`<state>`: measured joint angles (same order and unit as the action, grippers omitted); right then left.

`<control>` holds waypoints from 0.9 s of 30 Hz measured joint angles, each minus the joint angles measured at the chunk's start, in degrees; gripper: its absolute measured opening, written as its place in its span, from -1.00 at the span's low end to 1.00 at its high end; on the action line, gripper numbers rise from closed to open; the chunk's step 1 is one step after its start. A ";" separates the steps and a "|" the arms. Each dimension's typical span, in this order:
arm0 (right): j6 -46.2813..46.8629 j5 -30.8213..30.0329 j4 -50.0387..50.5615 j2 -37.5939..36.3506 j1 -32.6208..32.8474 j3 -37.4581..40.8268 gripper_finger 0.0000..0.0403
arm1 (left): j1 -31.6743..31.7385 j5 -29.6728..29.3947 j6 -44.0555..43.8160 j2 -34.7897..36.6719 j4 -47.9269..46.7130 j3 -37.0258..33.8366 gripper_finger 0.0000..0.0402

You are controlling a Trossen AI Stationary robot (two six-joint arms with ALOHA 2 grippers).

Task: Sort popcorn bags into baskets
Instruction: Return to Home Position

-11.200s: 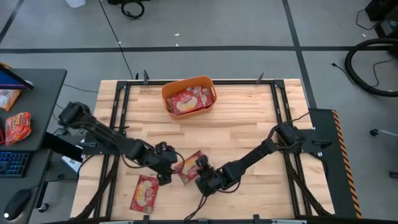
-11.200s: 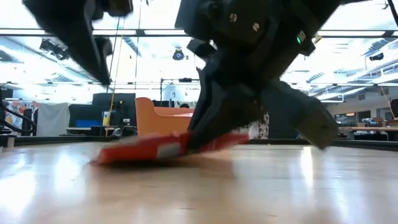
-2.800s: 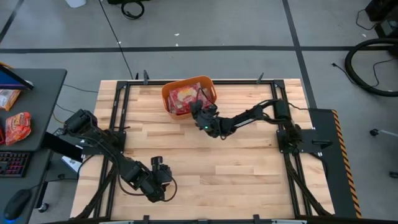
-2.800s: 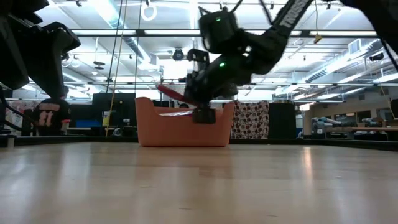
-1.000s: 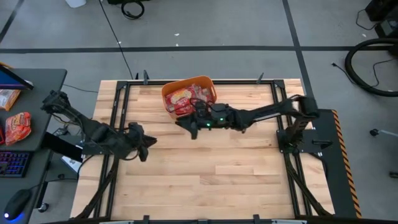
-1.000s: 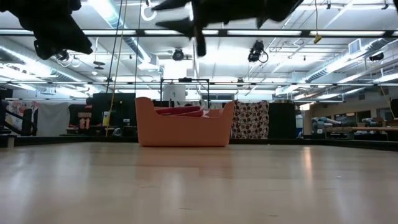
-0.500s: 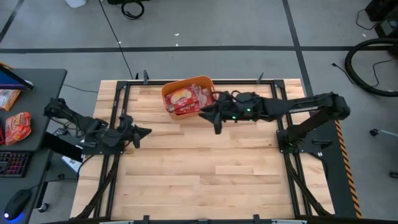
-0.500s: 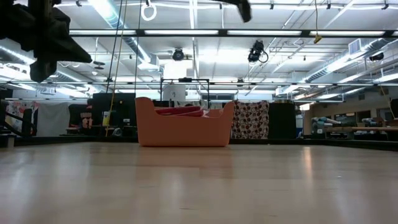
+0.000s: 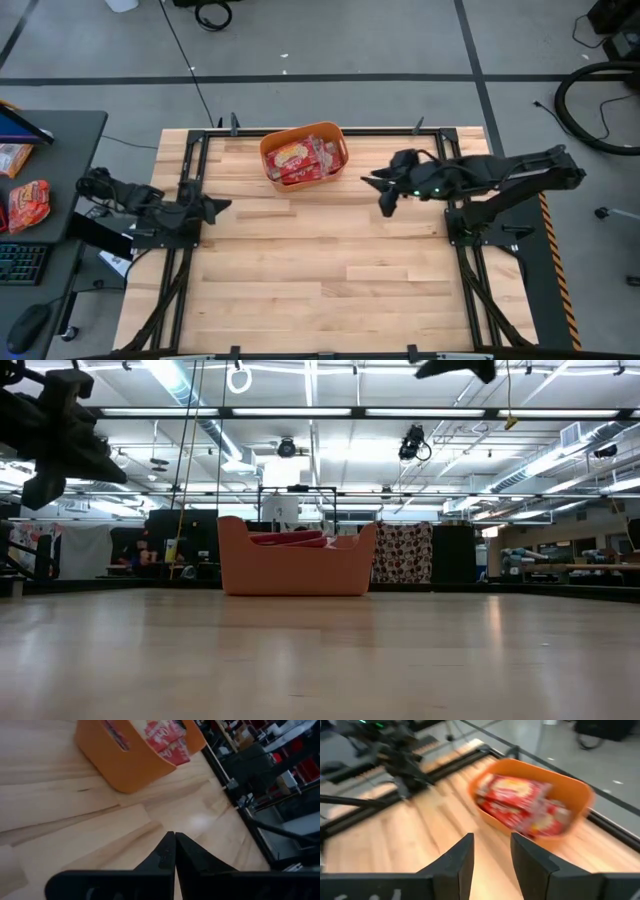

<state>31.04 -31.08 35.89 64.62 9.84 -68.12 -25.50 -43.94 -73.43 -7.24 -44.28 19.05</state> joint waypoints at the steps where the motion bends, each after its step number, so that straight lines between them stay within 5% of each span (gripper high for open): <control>1: 0.88 -1.29 2.17 -0.73 0.36 0.00 -0.36 | -0.02 -0.06 -1.10 0.77 -0.98 0.00 -0.96; 12: 5.42 -4.66 15.27 -6.89 1.47 0.24 -0.70 | -0.02 -1.13 -9.07 6.81 -11.09 0.00 -0.98; 17: 8.60 -3.83 14.34 -11.67 1.47 6.96 -0.86 | -0.02 -2.66 -9.96 7.01 -12.21 0.02 -0.98; 27: 19.92 5.23 -13.56 -22.93 1.47 33.15 -0.95 | -0.17 -2.25 -5.97 6.97 -3.02 -3.32 -0.98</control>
<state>50.97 -25.86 22.32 41.70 11.31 -34.97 -25.67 -46.19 -79.41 -0.27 -47.30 15.73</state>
